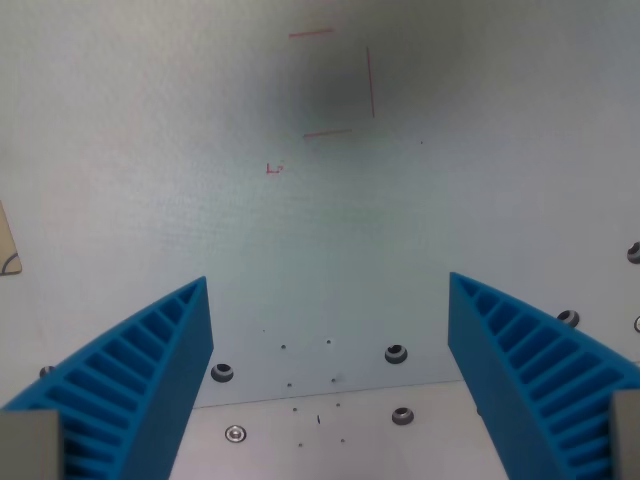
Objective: Rotate around gripper negative x
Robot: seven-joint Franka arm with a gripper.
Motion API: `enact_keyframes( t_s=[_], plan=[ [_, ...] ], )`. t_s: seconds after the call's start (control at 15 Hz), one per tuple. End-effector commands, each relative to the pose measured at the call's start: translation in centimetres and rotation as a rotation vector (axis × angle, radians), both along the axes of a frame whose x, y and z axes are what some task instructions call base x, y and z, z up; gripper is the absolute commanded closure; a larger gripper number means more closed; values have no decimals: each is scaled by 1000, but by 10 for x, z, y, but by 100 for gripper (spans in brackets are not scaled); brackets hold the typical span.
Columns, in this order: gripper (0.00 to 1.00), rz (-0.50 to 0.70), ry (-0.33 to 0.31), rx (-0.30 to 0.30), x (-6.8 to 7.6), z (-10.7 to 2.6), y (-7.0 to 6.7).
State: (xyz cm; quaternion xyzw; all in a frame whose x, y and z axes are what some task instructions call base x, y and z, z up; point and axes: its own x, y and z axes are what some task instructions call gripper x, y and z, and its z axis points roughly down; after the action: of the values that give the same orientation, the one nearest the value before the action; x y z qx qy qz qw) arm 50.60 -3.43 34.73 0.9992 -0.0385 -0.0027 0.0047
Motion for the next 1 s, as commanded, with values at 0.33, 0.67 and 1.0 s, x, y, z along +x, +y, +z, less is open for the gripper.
enact_keyframes(
  t_s=[0.33,0.67,1.0],
  plan=[
    [0,0,0,-58,0,2,0],
    [0,0,5,-116,0,2,0],
    [0,0,9,-174,0,2,0]
  ],
)
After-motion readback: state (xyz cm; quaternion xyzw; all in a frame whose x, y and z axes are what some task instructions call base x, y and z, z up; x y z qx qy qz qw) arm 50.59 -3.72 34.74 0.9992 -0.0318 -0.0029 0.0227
